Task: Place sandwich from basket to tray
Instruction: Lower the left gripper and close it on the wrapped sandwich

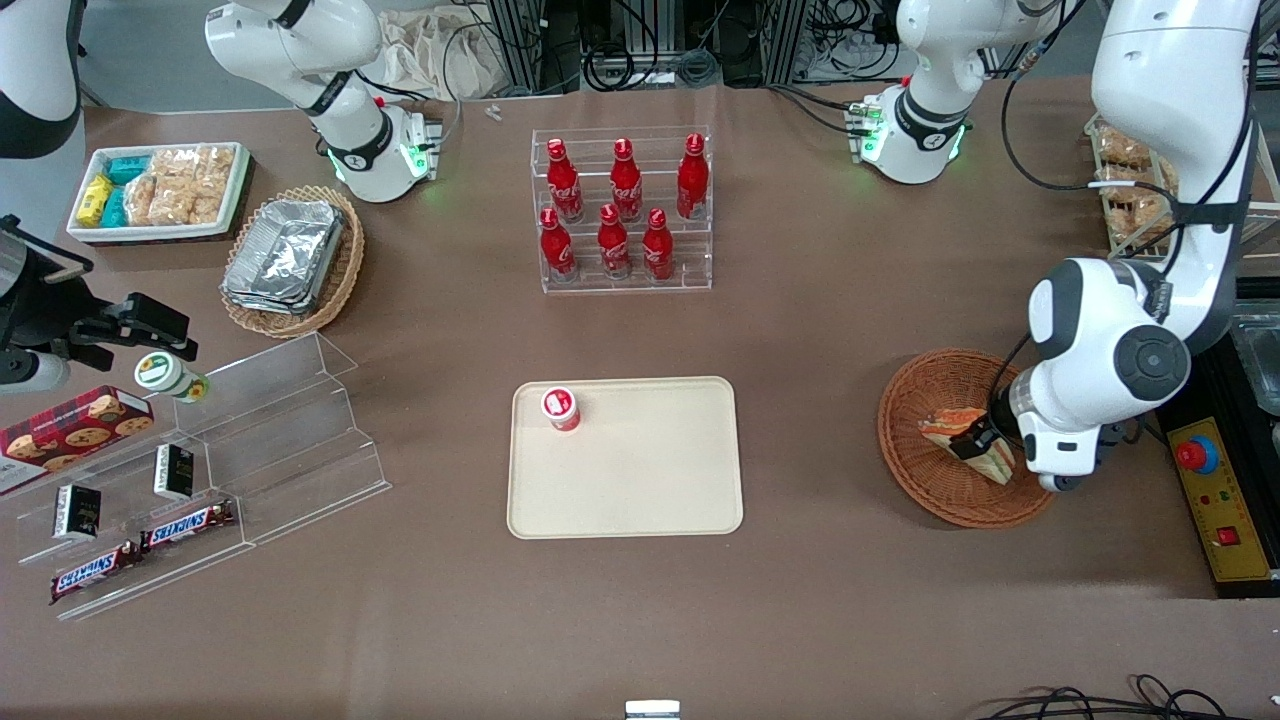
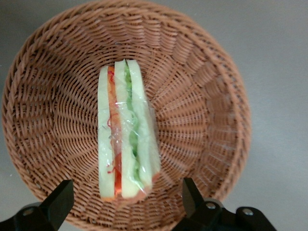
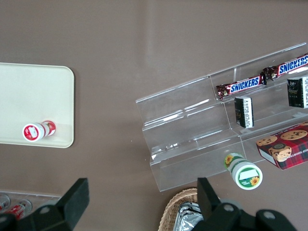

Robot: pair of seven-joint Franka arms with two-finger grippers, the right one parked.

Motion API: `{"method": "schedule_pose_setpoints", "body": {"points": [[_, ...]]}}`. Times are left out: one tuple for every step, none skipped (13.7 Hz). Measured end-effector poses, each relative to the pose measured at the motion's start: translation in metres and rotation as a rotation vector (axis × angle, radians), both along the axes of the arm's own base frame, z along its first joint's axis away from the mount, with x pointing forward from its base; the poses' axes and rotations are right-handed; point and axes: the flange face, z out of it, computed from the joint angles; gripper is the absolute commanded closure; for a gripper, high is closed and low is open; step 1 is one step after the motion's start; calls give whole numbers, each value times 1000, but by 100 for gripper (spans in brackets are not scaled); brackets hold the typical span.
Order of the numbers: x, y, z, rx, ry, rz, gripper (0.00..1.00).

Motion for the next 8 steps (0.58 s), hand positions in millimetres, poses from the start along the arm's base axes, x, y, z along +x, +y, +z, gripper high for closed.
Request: {"method": "schedule_pose_setpoints", "body": {"points": [[-4,2,-8,15,6,-11,0],[-8,5,-14,26,9,-17,0],[-10,8,-18,28,10,-16,0],[-11,13,-23,27,9,-8,1],[-11,18,-27,25,6,1,13],[-10,22,-32,22,2,16,35],[-8,24,-37,21,-8,56,52],[-6,23,-43,20,-20,115,70]]}}
